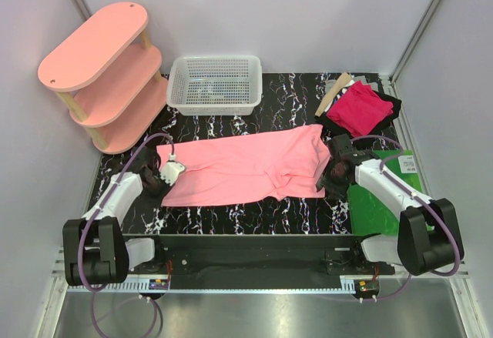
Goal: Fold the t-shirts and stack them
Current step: Fold the tshirt
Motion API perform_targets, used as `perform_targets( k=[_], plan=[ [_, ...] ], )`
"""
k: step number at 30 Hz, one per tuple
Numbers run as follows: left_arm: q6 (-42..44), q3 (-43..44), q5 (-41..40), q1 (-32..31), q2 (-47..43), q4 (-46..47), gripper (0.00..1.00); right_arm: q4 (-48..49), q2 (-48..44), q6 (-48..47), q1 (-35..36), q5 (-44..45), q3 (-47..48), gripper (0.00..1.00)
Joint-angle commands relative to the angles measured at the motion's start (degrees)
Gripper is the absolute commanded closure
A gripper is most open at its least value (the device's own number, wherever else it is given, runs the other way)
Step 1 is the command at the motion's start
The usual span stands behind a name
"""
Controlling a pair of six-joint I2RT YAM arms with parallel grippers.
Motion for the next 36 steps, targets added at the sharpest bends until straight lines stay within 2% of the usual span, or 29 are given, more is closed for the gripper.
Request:
perform_targets(
  k=[1, 16, 20, 28, 35, 36],
  plan=[
    [0.8, -0.7, -1.1, 0.5, -1.5, 1.4, 1.00, 1.6, 1.3, -2.1, -0.2, 4.4, 2.9, 0.51],
    [0.2, 0.2, 0.4, 0.8, -2.3, 1.5, 1.00, 3.1, 5.6, -2.1, -0.2, 3.9, 0.9, 0.55],
    [0.0, 0.2, 0.7, 0.9, -2.5, 1.6, 1.00, 5.2, 7.8, -1.3, -0.1, 1.8, 1.1, 0.67],
    [-0.3, 0.2, 0.9, 1.1, -3.5, 1.6, 1.00, 5.3, 7.9, -1.9, -0.2, -0.1, 2.7, 0.72],
    [-0.7, 0.9, 1.7, 1.1, -3.8, 1.6, 1.00, 4.9, 6.4, -2.1, -0.2, -1.4, 1.6, 0.92],
    [-0.8, 0.9, 1.5, 1.1, -3.8, 1.6, 1.00, 4.7, 5.8, -2.0, -0.1, -1.4, 1.5, 1.00]
  ],
)
